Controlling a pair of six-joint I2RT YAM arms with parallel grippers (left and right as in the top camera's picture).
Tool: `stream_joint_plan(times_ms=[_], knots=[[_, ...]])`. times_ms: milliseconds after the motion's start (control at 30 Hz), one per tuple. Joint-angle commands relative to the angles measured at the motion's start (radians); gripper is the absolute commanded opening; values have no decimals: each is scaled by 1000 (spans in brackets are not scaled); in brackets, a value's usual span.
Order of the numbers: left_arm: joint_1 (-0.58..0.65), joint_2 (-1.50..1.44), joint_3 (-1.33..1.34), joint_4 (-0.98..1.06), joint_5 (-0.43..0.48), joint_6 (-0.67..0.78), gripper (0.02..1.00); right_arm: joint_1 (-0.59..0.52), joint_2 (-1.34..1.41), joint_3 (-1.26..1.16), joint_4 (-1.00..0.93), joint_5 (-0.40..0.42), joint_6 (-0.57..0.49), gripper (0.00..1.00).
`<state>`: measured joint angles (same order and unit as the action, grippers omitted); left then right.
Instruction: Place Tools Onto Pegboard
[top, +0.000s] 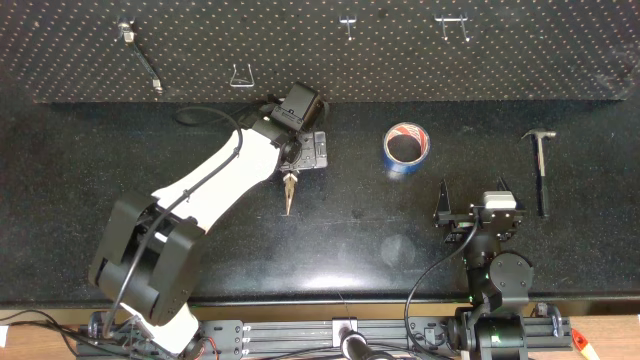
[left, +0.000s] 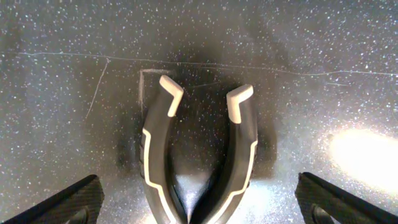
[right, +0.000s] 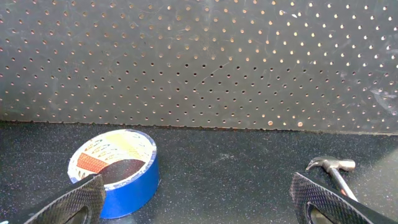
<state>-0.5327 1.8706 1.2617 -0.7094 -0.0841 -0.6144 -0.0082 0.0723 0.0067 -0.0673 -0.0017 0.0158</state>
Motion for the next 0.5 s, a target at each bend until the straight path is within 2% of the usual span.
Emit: stream_joint_plan(times_ms=[33, 500], knots=[[2, 34, -9, 3, 6, 32, 1000, -2, -3, -3, -7, -6, -14, 963], [4, 35, -10, 15, 6, 77, 1000, -2, -3, -3, -7, -6, -14, 963]])
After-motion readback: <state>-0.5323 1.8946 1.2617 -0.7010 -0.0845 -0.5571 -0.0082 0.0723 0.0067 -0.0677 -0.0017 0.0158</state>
